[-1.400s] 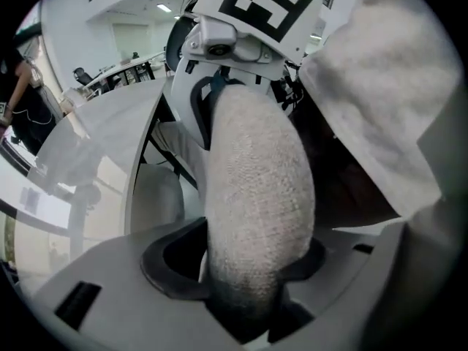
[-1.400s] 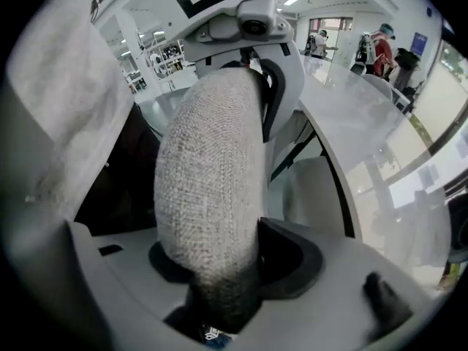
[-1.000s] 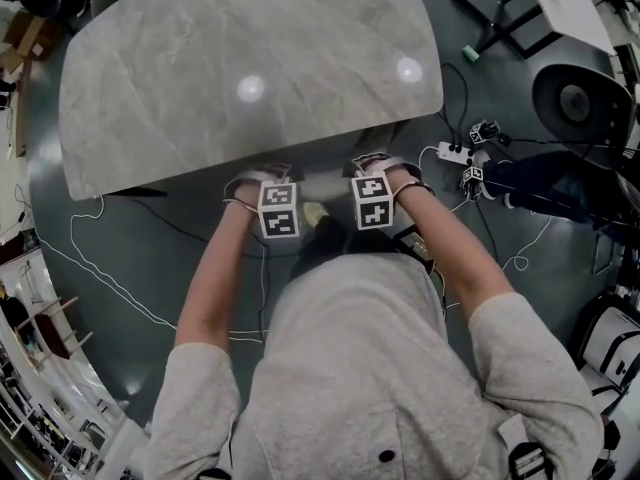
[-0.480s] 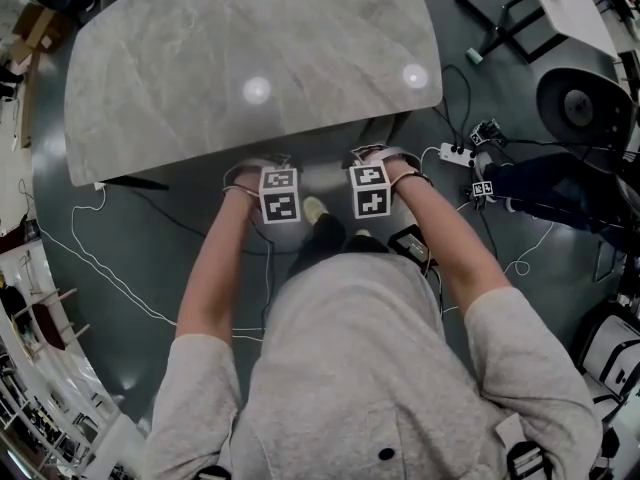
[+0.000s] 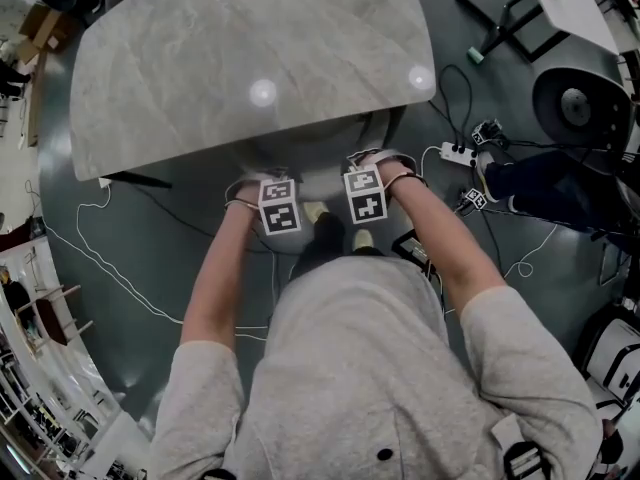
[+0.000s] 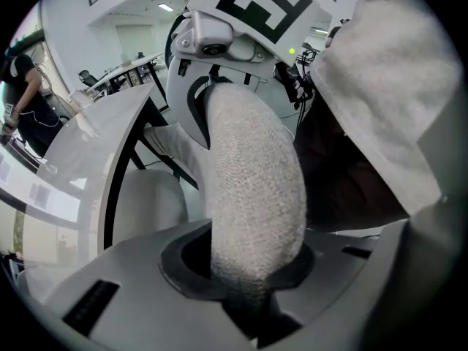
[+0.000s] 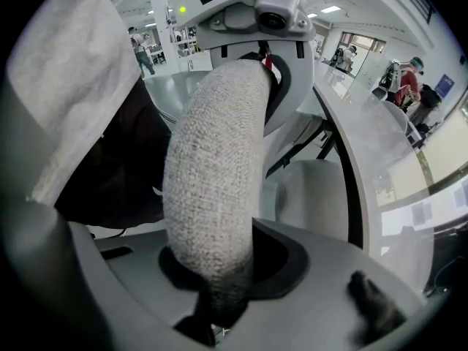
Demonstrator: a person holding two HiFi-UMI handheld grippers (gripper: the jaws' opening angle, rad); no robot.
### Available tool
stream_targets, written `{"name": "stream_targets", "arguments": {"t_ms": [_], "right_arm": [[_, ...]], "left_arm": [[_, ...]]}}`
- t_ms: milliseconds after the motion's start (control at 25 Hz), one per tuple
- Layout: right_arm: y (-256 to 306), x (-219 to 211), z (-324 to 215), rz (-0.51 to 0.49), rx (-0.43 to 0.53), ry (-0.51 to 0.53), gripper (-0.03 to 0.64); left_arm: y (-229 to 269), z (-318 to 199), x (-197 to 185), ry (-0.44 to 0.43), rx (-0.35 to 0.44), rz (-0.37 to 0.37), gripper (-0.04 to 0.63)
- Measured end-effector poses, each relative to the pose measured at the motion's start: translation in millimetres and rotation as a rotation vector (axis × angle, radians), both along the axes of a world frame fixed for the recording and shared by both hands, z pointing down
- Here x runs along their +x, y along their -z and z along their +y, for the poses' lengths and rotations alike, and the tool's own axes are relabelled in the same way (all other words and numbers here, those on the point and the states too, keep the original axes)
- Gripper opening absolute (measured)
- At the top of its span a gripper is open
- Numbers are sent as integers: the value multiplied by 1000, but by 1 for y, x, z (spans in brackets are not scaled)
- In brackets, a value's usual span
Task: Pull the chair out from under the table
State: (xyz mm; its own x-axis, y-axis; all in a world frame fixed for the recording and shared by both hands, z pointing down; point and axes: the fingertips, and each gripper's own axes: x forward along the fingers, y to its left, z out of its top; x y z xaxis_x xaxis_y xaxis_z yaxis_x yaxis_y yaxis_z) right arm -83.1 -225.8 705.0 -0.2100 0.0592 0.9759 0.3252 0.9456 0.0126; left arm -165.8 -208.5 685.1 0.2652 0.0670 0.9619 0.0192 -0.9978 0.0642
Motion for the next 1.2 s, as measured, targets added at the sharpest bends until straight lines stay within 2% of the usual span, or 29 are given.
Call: {"name": "stream_targets", "arguments": {"t_ms": [120,1200], "right_arm": [[1,2,8,1,-17,15,92],[2,26,90,13,-26,67,92]], "left_arm": [[1,10,3,14,-24,4,110],[2,95,27,66,-29,7,110]]}}
